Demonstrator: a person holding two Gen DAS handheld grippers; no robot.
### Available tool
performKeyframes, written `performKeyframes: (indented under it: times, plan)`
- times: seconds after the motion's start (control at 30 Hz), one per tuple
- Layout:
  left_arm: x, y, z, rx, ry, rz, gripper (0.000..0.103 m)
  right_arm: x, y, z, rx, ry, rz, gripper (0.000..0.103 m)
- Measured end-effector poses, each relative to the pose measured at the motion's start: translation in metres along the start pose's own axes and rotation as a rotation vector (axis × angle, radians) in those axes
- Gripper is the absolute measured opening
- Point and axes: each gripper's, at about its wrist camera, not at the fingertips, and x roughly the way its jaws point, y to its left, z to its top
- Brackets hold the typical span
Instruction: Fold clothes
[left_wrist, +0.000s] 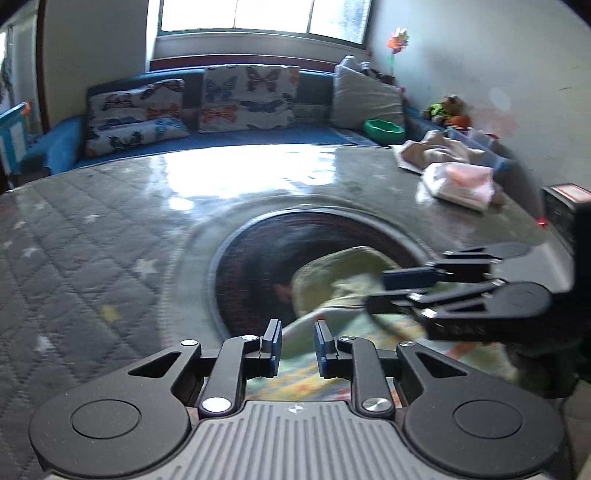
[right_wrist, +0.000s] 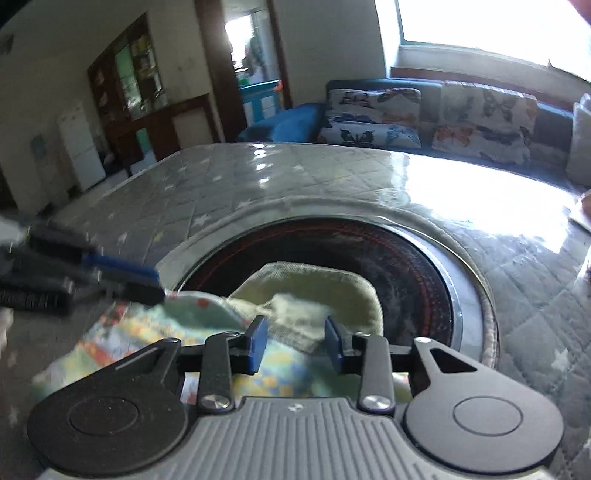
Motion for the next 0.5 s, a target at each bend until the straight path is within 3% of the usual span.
performKeyframes:
  times: [0.3,0.5]
  plan:
    - [0.037,-0.014,0.009,-0.027,0.052,-0.056,0.022,-0.027,0.008,-0.011,-0.090,0.024,-0.019,0.034]
    - [0.041,-0.015,0.009,-0.024,0.064,-0.051,0.022,-0.038,0.025,-0.021,-0.142,0.033,0.044,0.034]
